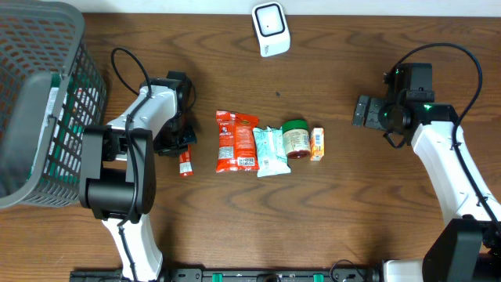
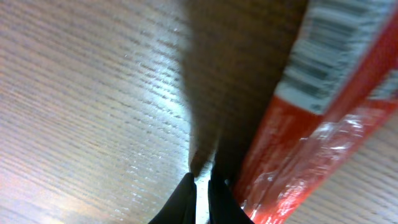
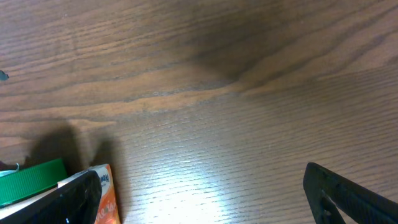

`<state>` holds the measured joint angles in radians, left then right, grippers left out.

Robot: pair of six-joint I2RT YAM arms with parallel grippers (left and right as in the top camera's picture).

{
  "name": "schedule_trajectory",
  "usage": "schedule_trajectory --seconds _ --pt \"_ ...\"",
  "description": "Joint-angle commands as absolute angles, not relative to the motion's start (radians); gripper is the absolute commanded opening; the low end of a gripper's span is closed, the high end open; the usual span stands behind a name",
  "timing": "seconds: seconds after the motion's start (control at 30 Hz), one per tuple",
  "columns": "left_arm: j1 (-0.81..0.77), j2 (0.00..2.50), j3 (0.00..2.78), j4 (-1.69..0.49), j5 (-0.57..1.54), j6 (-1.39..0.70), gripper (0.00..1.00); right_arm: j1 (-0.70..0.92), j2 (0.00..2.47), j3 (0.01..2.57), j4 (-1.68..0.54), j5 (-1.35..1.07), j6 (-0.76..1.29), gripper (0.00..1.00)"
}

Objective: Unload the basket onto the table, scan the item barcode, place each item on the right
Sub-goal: 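Push and straighten the Nescafe stick beside the snack bag with the left gripper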

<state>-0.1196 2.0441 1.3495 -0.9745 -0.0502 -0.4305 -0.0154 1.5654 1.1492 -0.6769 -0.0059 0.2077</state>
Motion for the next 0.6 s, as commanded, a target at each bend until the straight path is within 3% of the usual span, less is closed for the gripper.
schedule_trajectory --seconds 0.0,0.57 --pt "-0.119 2.053 1.351 -0.952 -0.037 -0.419 0.11 -0.019 1.551 1.161 -0.677 0.002 0.201 0.99" --pt "-0.119 2.052 1.372 -0.909 0.051 -0.409 0.15 -0.019 1.551 1.161 -0.678 0.002 0.201 0.99"
